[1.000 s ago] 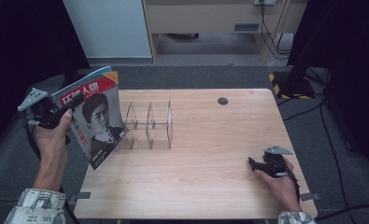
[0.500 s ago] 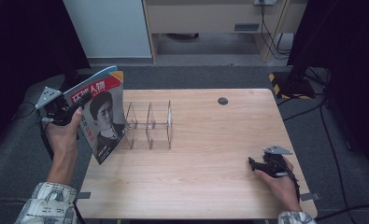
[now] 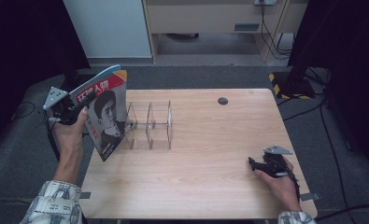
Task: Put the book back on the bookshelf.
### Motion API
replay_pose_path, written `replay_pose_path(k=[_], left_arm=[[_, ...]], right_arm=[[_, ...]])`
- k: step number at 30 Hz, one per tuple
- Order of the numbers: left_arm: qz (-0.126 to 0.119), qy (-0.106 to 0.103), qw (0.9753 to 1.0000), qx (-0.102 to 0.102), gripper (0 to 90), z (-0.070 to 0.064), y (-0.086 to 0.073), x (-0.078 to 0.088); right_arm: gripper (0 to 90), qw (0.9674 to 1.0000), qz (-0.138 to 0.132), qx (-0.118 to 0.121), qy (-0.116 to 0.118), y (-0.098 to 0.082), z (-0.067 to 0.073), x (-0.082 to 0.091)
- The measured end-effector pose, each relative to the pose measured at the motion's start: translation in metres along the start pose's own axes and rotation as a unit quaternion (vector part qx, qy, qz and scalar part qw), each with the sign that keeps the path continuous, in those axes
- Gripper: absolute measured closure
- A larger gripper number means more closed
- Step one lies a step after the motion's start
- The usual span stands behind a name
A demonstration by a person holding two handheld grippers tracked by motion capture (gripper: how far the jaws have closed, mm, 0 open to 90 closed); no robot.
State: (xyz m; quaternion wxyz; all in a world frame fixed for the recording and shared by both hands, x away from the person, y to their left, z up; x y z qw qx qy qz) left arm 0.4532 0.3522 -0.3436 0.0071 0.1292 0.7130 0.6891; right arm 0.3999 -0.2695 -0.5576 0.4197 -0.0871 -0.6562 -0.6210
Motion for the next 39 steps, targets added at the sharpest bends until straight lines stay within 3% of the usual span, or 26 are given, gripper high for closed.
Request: replay_pose_path(k=[10,39], left_arm=[[-0.01,-0.007,0.9998,0.015,86.6,0.001,-0.002,-0.003],[-0.026,-0.009,0.9995,0.018,86.6,0.0,-0.01,-0.002]], right_arm=[[25.4,1.0,0.0,0.0,0.0,0.0,0.0,0.0],[25.4,1.0,0.0,0.0,0.0,0.0,0.0,0.0]])
Point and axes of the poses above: each handheld gripper's, and its own axes: x roughly backward along the jaws, y roughly out of its top, z roughly to its left, the point moved 3 cm from there along -x, roughly forward along the jaws, and after that the axes turned 10 degrees about y, right-handed, at the moved point
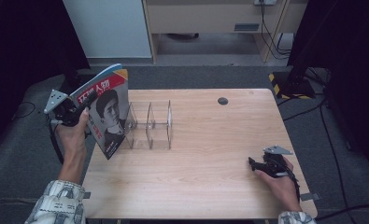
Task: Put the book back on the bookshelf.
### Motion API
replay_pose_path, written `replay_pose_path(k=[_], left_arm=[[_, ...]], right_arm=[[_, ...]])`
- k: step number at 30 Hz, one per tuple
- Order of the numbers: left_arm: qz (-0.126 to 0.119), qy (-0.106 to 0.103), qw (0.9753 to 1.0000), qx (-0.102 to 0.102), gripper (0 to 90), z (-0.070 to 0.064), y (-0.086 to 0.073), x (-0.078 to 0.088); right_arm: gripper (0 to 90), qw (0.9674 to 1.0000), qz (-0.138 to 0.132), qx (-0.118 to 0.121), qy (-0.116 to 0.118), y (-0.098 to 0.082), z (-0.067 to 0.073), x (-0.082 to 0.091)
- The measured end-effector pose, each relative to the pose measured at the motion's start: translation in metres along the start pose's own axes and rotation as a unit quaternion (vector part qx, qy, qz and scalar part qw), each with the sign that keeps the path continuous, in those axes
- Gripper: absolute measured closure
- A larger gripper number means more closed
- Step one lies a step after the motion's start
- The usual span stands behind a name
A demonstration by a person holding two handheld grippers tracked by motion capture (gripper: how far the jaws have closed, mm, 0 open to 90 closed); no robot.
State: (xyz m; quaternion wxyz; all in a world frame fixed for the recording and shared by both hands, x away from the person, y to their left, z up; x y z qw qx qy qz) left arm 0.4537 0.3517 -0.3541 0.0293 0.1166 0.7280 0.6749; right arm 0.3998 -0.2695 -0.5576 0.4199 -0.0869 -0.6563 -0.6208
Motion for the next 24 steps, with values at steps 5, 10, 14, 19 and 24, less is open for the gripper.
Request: replay_pose_path(k=[5,10,14,19,24], left_arm=[[-0.002,0.0,1.0,-0.004,86.6,0.0,-0.004,0.001],[-0.002,0.0,1.0,-0.001,86.6,0.001,-0.005,0.001],[-0.002,-0.001,1.0,0.001,86.6,0.001,-0.008,0.001],[0.0,-0.002,1.0,0.001,86.6,0.0,-0.014,0.001],[-0.001,-0.003,1.0,0.004,86.6,0.001,-0.019,0.001]], right_arm=[[25.4,1.0,0.0,0.0,0.0,0.0,0.0,0.0],[25.4,1.0,0.0,0.0,0.0,0.0,0.0,0.0],[25.4,1.0,0.0,0.0,0.001,0.0,0.0,0.0],[25.4,1.0,0.001,0.0,0.001,0.0,0.0,0.0],[25.4,1.0,0.001,0.0,0.001,0.0,0.0,0.0]])
Point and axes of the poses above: each handheld gripper's, and its own axes: x roughly backward along the jaws, y roughly out of its top, z roughly to its left, the point moved 3 cm from there along -x, roughly forward along the jaws, and after that the axes turned 10 degrees about y, right-handed, at the moved point
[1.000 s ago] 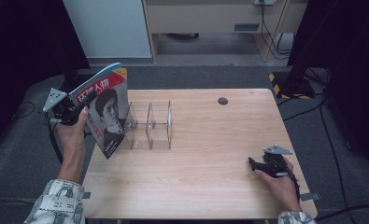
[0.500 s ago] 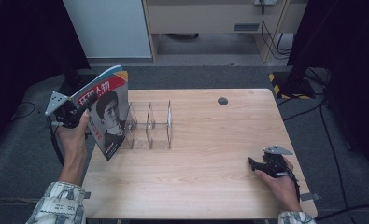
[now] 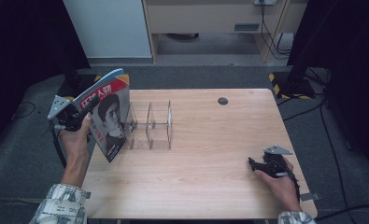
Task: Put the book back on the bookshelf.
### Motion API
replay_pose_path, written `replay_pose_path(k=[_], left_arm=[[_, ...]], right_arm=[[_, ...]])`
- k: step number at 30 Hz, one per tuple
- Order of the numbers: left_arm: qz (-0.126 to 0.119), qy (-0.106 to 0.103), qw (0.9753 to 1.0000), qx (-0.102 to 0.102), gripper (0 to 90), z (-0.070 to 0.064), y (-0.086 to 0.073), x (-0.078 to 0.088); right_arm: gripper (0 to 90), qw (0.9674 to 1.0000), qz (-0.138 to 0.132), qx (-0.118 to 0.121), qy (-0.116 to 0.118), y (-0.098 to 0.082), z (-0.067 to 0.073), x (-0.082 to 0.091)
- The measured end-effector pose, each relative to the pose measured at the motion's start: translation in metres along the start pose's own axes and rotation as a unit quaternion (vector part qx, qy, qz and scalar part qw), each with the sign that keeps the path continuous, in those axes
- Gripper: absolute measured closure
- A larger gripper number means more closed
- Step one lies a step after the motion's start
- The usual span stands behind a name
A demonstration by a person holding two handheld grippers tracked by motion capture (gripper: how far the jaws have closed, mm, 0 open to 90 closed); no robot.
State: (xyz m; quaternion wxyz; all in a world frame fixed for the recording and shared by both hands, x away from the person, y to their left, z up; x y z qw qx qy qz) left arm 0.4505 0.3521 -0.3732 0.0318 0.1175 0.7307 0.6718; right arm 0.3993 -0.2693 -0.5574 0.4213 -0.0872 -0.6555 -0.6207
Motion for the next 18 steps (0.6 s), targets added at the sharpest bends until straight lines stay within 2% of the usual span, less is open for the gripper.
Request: replay_pose_path(k=[8,18], left_arm=[[-0.008,0.003,0.9999,0.014,86.5,0.005,-0.005,0.004],[-0.022,0.007,0.9996,0.017,86.3,0.003,-0.012,0.011]], right_arm=[[25.3,1.0,-0.001,-0.002,-0.001,0.0,0.0,0.0],[25.3,1.0,0.0,0.0,0.001,0.0,0.0,0.0]])
Point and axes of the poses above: each handheld gripper's, and its own axes: x roughly backward along the jaws, y roughly out of its top, z roughly to its left, the point moved 3 cm from there along -x, roughly forward along the jaws, and after that the axes turned 10 degrees about y, right-handed, at the moved point
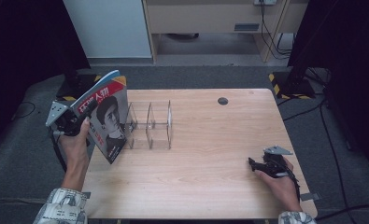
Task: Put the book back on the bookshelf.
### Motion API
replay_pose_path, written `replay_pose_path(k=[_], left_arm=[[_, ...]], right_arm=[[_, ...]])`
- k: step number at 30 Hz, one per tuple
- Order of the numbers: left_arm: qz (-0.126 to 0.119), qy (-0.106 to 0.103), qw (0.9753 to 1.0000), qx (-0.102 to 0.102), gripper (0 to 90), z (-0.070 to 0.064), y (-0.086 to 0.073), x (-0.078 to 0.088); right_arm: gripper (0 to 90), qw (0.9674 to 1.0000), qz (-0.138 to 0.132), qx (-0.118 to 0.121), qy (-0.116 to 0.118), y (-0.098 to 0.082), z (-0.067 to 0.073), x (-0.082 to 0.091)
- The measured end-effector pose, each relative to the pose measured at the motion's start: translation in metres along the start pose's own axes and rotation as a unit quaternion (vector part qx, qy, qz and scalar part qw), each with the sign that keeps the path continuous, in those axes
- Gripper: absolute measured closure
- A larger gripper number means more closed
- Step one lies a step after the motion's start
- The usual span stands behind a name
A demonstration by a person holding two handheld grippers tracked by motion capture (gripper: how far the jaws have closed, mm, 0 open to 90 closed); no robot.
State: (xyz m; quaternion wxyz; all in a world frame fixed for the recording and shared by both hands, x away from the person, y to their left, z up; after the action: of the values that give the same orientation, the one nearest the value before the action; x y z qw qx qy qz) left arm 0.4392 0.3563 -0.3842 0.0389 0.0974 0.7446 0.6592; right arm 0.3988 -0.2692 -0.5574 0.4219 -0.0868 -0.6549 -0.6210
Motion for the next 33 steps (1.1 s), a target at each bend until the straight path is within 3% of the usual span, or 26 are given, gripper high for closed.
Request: replay_pose_path(k=[12,19,33], left_arm=[[-0.004,0.012,0.9998,0.014,85.3,0.005,-0.009,0.009],[0.01,0.023,0.9995,0.018,84.1,0.004,-0.009,0.01],[0.017,0.021,0.9995,0.018,82.9,0.006,-0.012,0.012]], right_arm=[[25.3,1.0,0.0,0.001,0.001,0.0,0.0,0.0],[25.2,1.0,-0.001,0.002,0.001,0.0,0.0,0.0],[25.3,1.0,-0.001,0.002,0.001,0.0,0.0,0.0]])
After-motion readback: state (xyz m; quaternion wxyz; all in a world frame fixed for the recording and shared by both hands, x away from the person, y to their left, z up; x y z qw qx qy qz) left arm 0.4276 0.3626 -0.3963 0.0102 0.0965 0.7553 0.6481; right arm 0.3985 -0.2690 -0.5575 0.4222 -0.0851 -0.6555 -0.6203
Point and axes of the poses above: each handheld gripper's, and its own axes: x roughly backward along the jaws, y roughly out of its top, z roughly to its left, the point moved 3 cm from there along -x, roughly forward along the jaws, and after that the axes turned 10 degrees about y, right-handed, at the moved point
